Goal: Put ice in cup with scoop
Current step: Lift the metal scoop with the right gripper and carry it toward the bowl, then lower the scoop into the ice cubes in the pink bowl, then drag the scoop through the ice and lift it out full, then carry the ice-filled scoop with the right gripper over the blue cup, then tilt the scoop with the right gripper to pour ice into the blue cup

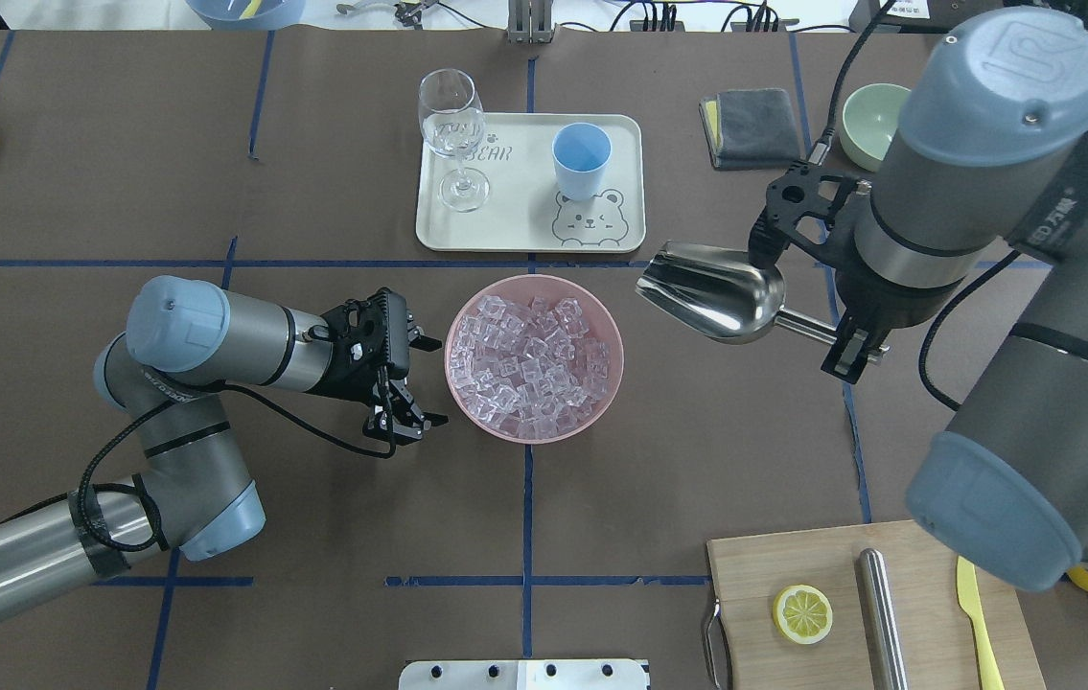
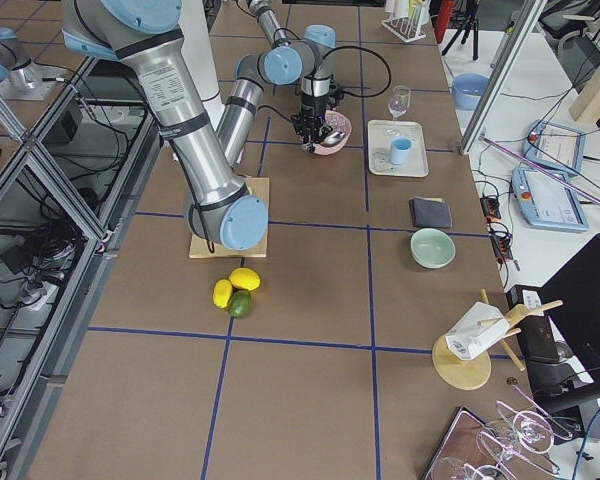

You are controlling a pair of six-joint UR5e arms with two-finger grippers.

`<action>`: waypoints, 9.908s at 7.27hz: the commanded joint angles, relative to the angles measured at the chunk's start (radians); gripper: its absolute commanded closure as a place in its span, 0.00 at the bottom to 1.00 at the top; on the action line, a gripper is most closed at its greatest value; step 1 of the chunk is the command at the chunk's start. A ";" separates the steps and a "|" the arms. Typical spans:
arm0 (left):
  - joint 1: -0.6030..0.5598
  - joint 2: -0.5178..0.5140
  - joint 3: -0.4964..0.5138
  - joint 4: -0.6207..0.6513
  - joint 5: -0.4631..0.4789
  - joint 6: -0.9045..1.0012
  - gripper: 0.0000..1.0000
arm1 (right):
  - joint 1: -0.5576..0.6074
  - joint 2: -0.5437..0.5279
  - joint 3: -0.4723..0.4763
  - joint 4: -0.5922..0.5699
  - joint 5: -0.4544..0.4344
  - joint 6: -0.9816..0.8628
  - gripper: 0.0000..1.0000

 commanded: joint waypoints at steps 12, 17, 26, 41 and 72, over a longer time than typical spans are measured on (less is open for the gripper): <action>-0.001 0.001 0.002 -0.012 0.002 -0.001 0.00 | -0.217 0.447 -0.410 -0.427 -0.214 -0.001 1.00; -0.001 -0.001 0.002 -0.015 0.003 -0.001 0.00 | -0.234 0.482 -0.485 -0.427 -0.217 -0.005 1.00; 0.000 -0.005 0.007 -0.017 0.015 -0.025 0.00 | -0.273 0.467 -0.572 -0.233 -0.248 0.020 1.00; 0.000 -0.005 0.008 -0.017 0.015 -0.027 0.00 | -0.270 0.096 -0.270 0.381 -0.236 0.216 1.00; 0.000 -0.004 0.045 -0.061 0.015 -0.027 0.00 | 0.092 0.516 -0.773 -0.070 -0.170 -0.081 1.00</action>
